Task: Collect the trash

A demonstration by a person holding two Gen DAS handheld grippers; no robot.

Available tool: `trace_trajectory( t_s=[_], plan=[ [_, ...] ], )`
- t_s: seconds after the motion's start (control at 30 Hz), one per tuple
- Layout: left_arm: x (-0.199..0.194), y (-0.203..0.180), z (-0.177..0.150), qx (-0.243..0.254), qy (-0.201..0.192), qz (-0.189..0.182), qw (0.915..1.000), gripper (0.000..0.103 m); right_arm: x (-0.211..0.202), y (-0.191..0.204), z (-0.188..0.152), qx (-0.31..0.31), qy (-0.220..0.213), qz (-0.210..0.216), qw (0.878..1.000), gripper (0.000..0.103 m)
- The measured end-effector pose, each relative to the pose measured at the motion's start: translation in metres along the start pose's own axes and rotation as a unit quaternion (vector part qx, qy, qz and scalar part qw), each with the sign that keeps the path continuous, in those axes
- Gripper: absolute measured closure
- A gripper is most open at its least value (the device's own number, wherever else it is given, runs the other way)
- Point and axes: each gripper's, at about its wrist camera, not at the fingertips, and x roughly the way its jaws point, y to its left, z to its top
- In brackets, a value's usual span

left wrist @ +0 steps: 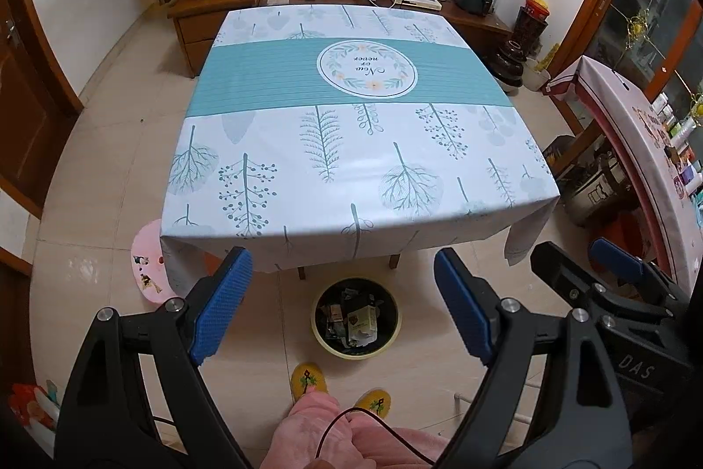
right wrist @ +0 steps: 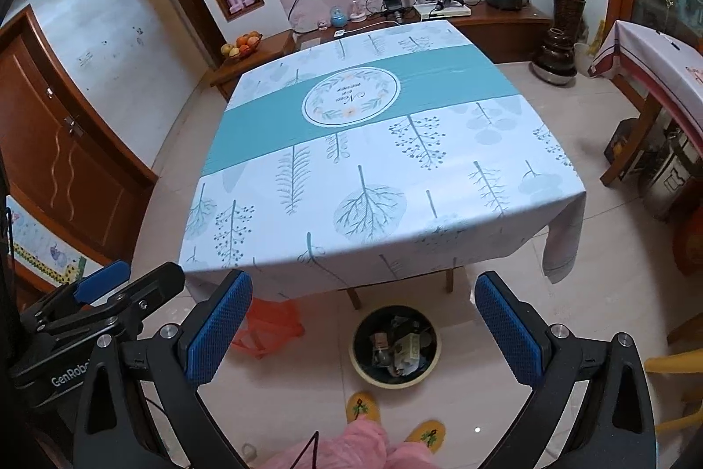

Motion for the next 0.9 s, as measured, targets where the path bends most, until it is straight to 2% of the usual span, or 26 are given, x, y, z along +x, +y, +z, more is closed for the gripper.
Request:
trace_trajectory(
  t_s=[0.9],
  plan=[
    [0.009,-0.013,0.006,0.001,0.005,0.014,0.9999,0.020,0.012,-0.014,0.010,0.000,-0.004,-0.015,1.000,0.001]
  ],
)
